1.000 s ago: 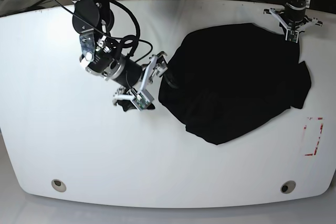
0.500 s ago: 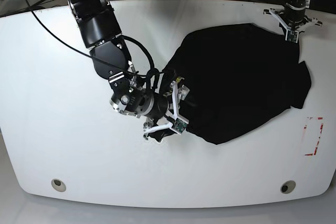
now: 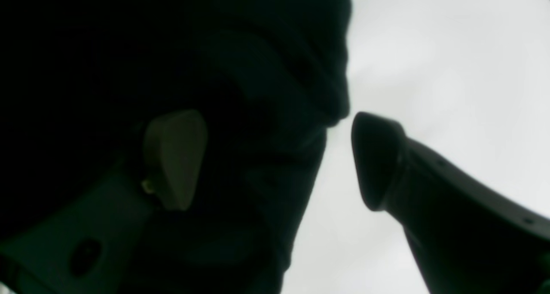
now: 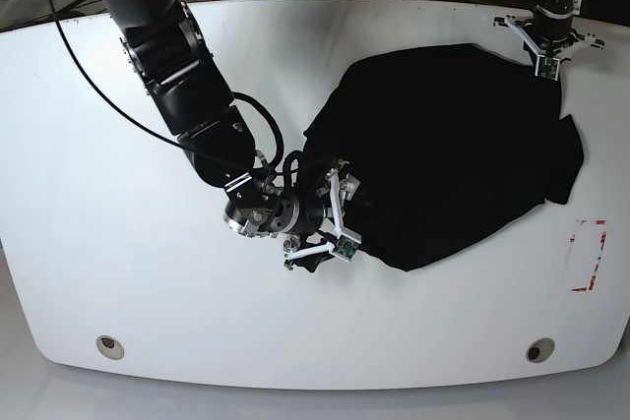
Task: Fold the T-shirt properly
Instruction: 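Reach the right gripper to the shirt's opposite edge and grasp it, then lift the shirt with both grippers and stretch it apart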
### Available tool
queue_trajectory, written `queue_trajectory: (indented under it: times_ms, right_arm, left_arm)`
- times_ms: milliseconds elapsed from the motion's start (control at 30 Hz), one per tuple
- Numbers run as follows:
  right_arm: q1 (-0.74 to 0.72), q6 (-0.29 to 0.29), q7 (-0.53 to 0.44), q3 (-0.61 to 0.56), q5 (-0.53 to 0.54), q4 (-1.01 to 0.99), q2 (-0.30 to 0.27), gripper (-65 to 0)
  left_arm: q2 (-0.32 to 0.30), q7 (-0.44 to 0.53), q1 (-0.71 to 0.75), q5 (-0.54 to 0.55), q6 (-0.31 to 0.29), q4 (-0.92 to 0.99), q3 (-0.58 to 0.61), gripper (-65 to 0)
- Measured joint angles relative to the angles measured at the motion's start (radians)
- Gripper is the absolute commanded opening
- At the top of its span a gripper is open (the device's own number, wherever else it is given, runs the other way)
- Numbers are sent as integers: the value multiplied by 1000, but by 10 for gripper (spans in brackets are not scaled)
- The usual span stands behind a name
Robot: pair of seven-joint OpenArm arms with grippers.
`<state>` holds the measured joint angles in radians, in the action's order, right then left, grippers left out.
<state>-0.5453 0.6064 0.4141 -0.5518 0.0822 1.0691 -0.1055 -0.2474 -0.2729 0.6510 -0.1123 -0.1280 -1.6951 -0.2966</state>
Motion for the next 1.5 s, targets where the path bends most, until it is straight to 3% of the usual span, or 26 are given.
queue_trajectory:
  times_ms: [167, 333, 433, 633, 933, 1000, 1200, 1500]
  right_arm:
    - [-37, -3, -61, 0, 0, -86, 24, -160]
    - [-50, 1, -117, -1, 0, -137, 27, -270]
    - [-50, 3, -123, -1, -1, -143, 23, -301]
    - [-46, 3, -131, -1, -4, -143, 27, -303]
    - [16, 3, -215, 2, -192, -147, 64, -322]
    - [18, 4, -223, 1, -207, -147, 69, -374]
    - [11, -3, -227, 3, -211, -146, 63, -642]
    - [30, -3, -214, 5, -213, -93, 58, -650]
  left_arm:
    - [0, 0, 0, 1, 0, 0, 0, -649]
    - [0, 0, 0, 0, 0, 0, 0, -649]
    - [0, 0, 0, 0, 0, 0, 0, -649]
    - [0, 22, -6, 1, 6, 21, 0, -650]
    - [0, 28, -6, 1, 8, 26, 0, -650]
    - [-1, 29, -6, 0, 8, 26, 0, -650]
    - [-1, 27, -6, 0, 8, 26, 0, -650]
    - [0, 27, -6, 0, 8, 26, 0, -650]
